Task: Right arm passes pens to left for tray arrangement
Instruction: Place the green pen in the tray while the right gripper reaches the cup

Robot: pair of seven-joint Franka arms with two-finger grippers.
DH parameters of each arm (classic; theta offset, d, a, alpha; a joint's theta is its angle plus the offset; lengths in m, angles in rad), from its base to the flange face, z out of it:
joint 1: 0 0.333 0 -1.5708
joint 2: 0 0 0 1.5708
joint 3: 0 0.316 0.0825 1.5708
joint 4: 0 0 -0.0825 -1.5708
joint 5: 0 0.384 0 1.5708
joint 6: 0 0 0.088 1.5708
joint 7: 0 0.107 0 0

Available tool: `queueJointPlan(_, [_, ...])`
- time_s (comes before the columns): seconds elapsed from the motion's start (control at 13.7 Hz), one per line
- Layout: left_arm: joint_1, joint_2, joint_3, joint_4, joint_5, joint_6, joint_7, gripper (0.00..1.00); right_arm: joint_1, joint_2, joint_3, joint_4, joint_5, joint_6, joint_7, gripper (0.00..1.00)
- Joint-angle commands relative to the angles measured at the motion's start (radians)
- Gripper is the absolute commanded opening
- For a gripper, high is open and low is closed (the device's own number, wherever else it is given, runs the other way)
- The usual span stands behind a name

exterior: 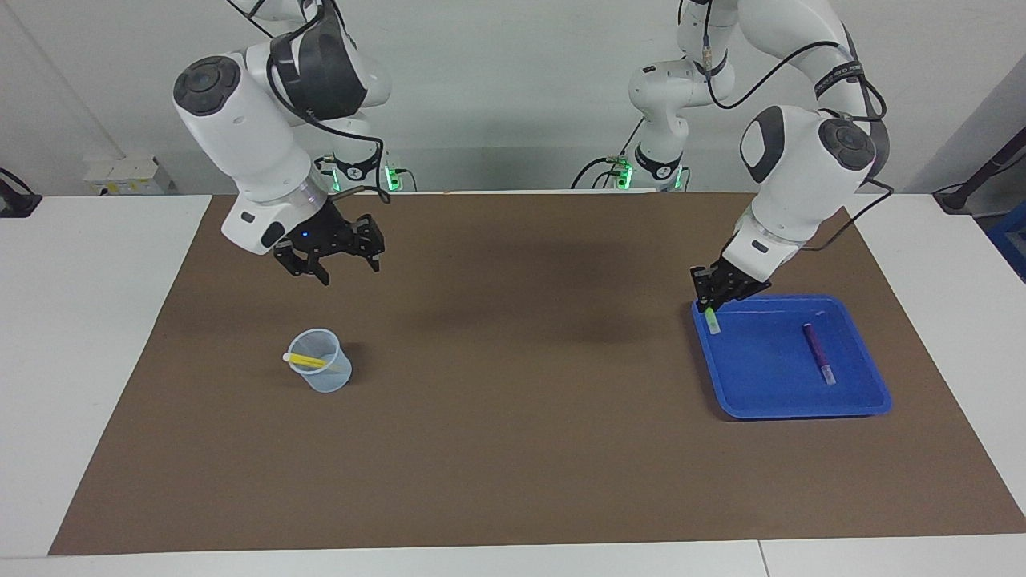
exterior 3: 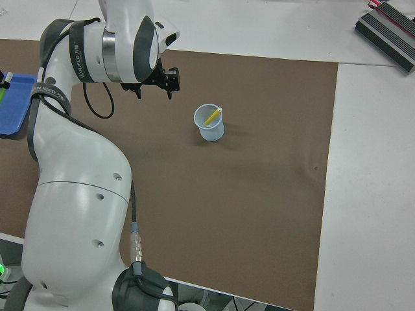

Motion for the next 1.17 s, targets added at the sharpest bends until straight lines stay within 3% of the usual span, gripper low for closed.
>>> queueJointPlan(0.0, [0.023,-0.013,-0.002,-0.033,0.076,0.076,0.085,0.0,-0.07,-0.055,0.012,-0.121,-0.015,0.089,-0.208,0.77])
queueJointPlan(0.36, [0.104,0.088,-0.002,-0.005,0.133,0.134,0.16,0.0,-0.136,-0.044,0.012,-0.201,-0.015,0.206,-0.523,0.64])
queueJointPlan(0.66, [0.143,0.223,-0.001,0.148,0.119,-0.004,0.16,0.0,-0.164,-0.021,0.01,-0.267,-0.015,0.335,-0.673,0.58])
queueJointPlan(0.8, [0.188,0.284,-0.001,0.154,0.133,0.01,0.16,0.0,-0.165,-0.003,0.01,-0.273,-0.03,0.375,-0.716,0.54])
queueJointPlan(1.09, [0.216,0.303,0.001,0.125,0.13,0.025,0.159,0.0,-0.167,0.028,0.01,-0.273,-0.057,0.434,-0.724,0.51])
